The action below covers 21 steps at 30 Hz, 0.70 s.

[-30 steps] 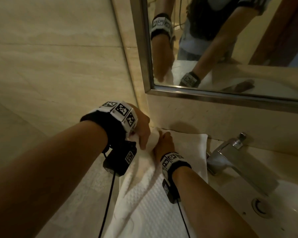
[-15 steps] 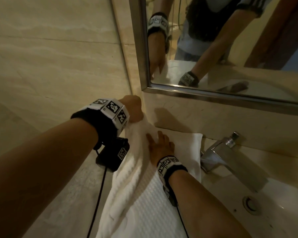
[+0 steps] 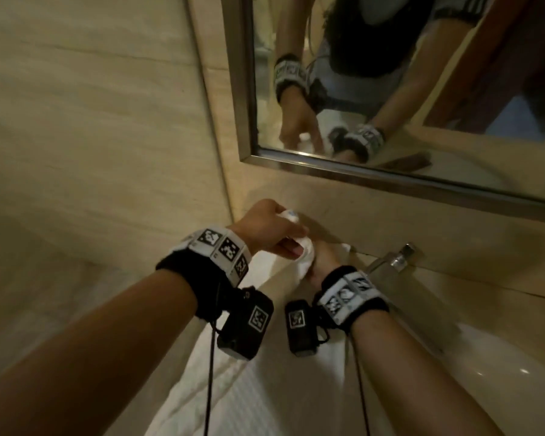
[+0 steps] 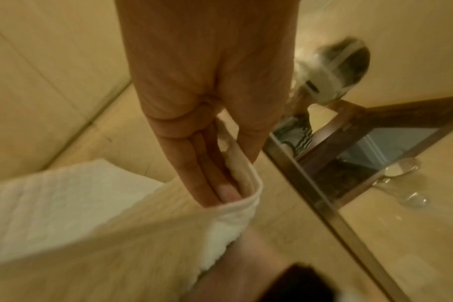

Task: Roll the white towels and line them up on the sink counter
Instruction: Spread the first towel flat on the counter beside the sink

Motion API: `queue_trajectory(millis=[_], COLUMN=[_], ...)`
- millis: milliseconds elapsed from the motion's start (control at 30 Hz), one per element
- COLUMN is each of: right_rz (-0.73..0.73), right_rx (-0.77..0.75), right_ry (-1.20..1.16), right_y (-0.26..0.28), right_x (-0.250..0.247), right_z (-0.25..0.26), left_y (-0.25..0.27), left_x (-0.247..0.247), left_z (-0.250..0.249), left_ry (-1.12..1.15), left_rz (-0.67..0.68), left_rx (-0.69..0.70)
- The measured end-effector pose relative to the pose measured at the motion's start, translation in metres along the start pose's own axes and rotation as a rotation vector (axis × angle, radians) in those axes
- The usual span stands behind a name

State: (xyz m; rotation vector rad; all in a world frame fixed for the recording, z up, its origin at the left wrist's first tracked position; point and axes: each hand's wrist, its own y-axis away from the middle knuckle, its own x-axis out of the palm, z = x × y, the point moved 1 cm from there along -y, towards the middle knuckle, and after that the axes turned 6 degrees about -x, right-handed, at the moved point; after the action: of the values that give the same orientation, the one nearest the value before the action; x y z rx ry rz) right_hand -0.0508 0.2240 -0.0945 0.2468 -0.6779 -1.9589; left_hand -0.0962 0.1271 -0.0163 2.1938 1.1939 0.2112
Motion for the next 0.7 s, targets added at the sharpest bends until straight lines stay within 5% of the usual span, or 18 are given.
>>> queue_trajectory(millis=[167, 333, 400, 567, 700], right_rz=[-0.152, -0.191, -0.241, -0.334, -0.314], right_rx=[-0.024, -0.181, -0.200, -0.083, -0.004], right_ry=[-0.235, 0.028, 0.165, 0.546, 0.659], right_y=[0.012, 0.017, 0.012, 0.010, 0.012], right_x=[-0.031, -0.037, -0.035, -0.036, -0.028], right_z=[0.018, 0.002, -0.009, -0.026, -0.031], left_y=[-0.030, -0.040, -0.045, -0.069, -0.085], left_x=[0.033, 0.066, 0.061, 0.019, -0.016], left_z=[0.025, 0.034, 0.039, 0.055, 0.066], left_ry=[0.004, 0.146, 0.079, -0.954, -1.212], left_rz=[-0.192, 0.145, 0.171, -0.139, -0.157], left_rx=[0.056, -0.142, -0.151, 0.233, 0.266])
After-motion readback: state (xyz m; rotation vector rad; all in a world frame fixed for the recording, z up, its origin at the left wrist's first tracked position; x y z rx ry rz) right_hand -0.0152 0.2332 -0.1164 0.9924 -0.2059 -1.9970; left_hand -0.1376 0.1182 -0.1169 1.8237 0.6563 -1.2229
